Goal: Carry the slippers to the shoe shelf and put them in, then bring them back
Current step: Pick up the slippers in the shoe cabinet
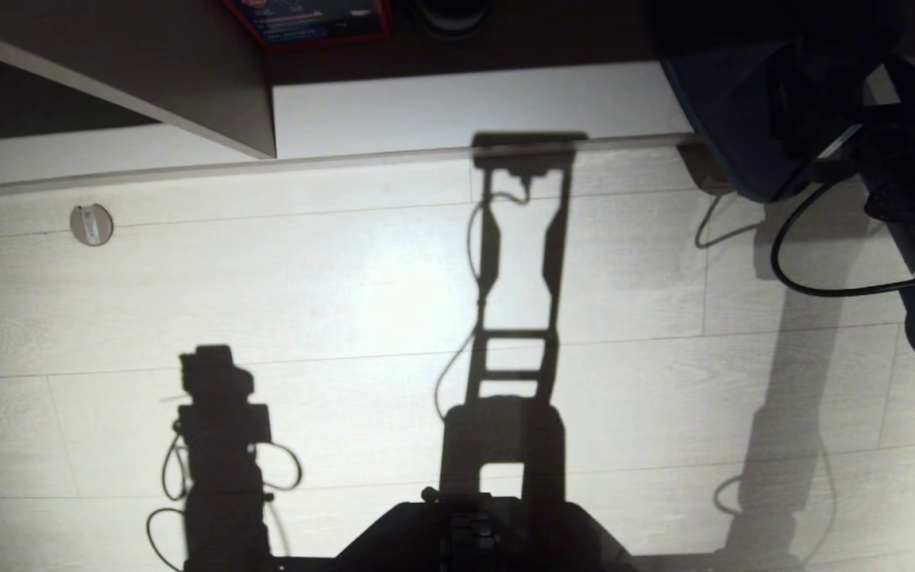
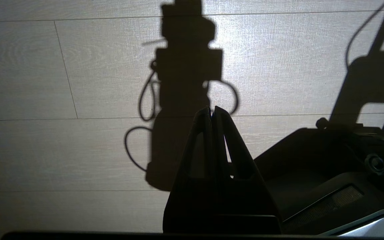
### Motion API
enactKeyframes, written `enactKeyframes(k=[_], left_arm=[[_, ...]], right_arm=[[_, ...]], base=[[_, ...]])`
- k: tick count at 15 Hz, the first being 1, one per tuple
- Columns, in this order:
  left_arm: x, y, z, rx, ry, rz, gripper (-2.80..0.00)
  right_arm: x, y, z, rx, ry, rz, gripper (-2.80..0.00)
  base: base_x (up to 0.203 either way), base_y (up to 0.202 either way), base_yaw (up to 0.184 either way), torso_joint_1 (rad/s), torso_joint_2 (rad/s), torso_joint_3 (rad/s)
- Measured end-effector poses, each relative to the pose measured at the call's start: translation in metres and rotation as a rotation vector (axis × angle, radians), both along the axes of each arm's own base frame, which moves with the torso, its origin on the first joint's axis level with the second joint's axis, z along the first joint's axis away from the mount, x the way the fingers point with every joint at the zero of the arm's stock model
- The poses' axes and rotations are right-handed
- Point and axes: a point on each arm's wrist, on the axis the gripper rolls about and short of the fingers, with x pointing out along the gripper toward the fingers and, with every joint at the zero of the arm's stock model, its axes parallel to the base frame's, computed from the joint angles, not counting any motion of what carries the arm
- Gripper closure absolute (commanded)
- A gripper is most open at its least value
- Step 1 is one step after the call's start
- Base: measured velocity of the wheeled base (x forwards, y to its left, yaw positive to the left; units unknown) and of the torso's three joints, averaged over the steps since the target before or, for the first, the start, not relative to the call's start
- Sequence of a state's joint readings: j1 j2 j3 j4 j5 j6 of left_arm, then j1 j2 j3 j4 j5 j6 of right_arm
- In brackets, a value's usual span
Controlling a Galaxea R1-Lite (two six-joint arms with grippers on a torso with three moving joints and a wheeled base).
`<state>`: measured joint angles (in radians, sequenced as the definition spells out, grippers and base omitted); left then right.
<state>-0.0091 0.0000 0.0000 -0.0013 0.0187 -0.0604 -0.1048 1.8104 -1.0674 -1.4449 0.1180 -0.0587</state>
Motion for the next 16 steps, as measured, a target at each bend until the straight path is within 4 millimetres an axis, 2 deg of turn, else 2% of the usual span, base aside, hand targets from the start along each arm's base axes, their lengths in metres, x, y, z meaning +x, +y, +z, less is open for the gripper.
enactKeyframes(k=[7, 16], left_arm=[[0.0, 0.0, 0.0, 0.0, 0.0, 0.0, 0.0], [0.0, 0.0, 0.0, 0.0, 0.0, -0.001, 0.0]], right_arm=[[0.019, 0.002, 0.004, -0.02, -0.039, 0.03, -2.8], [0.031, 0.005, 0.008, -0.028, -0.071, 0.051, -2.8]], base=[[0.0, 0.0, 0.0, 0.0, 0.0, 0.0], [0.0, 0.0, 0.0, 0.0, 0.0, 0.0]])
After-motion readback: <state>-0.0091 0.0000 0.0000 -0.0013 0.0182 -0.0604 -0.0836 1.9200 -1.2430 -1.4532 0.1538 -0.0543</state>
